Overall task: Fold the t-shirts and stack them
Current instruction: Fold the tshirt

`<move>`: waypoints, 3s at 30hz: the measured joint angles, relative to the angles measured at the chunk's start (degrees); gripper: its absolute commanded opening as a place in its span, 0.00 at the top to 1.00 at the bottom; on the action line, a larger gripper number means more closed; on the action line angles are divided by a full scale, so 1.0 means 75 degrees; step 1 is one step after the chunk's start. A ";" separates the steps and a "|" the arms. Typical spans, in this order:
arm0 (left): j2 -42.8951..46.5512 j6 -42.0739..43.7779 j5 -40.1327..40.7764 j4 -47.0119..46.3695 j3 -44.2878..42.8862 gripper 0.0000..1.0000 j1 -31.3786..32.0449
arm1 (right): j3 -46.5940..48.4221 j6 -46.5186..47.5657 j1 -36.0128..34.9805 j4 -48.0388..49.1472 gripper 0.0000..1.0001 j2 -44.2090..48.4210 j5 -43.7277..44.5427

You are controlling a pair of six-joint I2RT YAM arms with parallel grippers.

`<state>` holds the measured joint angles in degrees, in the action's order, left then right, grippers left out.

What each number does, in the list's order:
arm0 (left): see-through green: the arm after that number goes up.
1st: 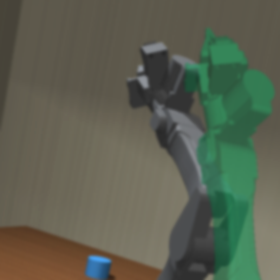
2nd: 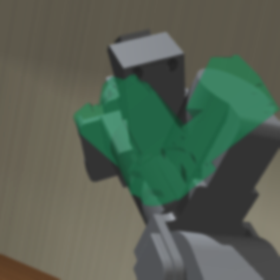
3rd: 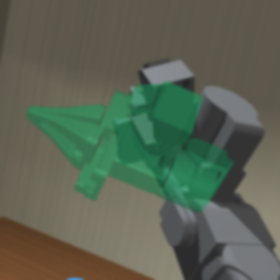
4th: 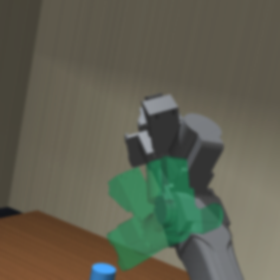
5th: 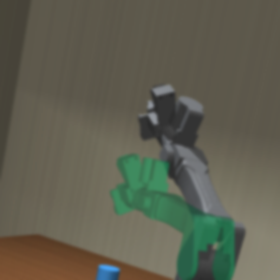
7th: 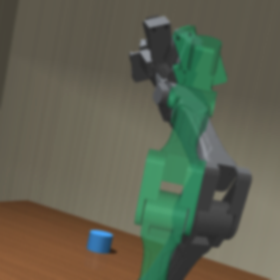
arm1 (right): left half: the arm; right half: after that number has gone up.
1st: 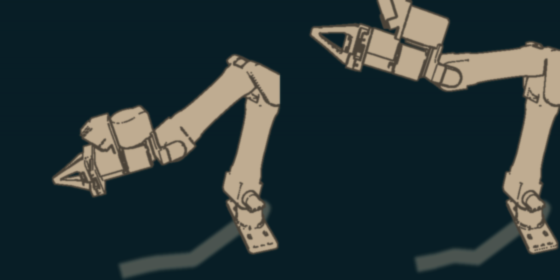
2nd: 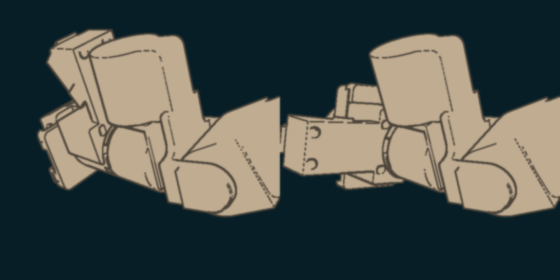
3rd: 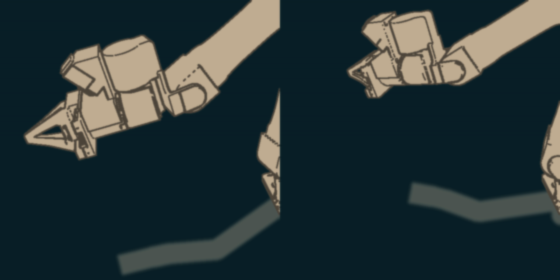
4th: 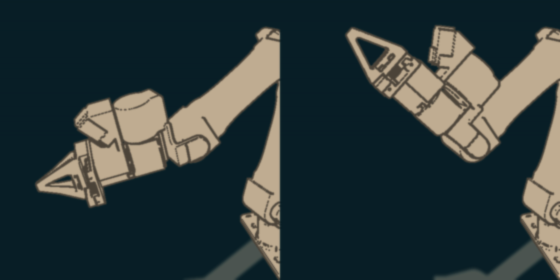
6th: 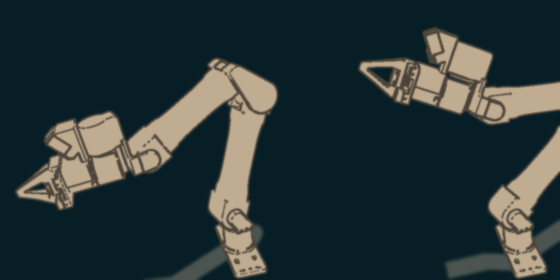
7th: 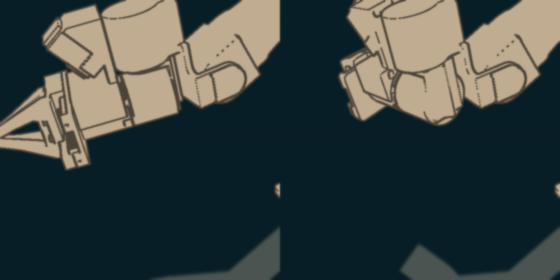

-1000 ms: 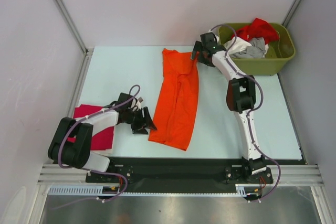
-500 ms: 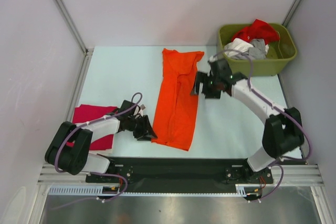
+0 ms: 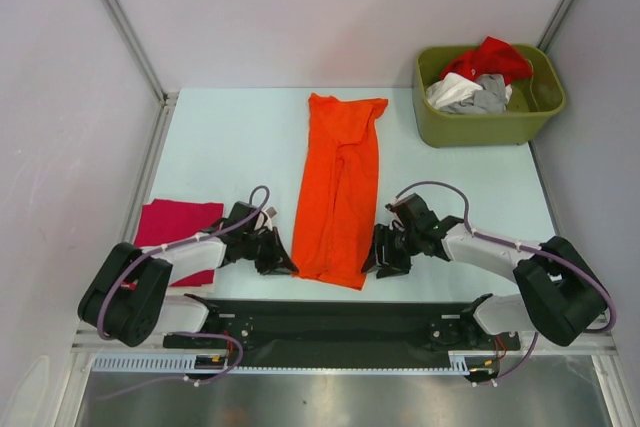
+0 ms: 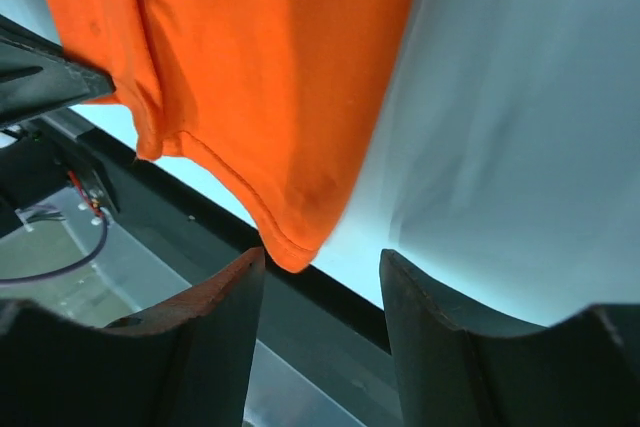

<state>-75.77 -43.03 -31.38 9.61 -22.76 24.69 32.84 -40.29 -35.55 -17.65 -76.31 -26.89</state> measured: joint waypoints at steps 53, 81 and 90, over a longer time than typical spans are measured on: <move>0.0816 0.0396 0.1641 0.1687 -0.3590 0.44 0.0361 | 0.6274 0.1609 0.1679 -0.1431 0.55 -0.3226 0.3421; -0.7618 0.0799 0.1696 -0.0944 -1.0293 0.40 -0.1582 | 1.3053 0.1781 0.2702 -0.0667 0.50 -0.9664 0.4304; -0.8903 0.0175 0.1696 -0.1250 -1.1660 0.43 -0.1865 | 1.3589 0.1711 0.2739 -0.0070 0.65 -1.0200 0.3998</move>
<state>-142.54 -41.71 -18.65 0.23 -110.21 10.70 134.76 -27.46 -15.00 -18.17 -152.81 3.09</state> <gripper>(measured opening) 0.591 0.411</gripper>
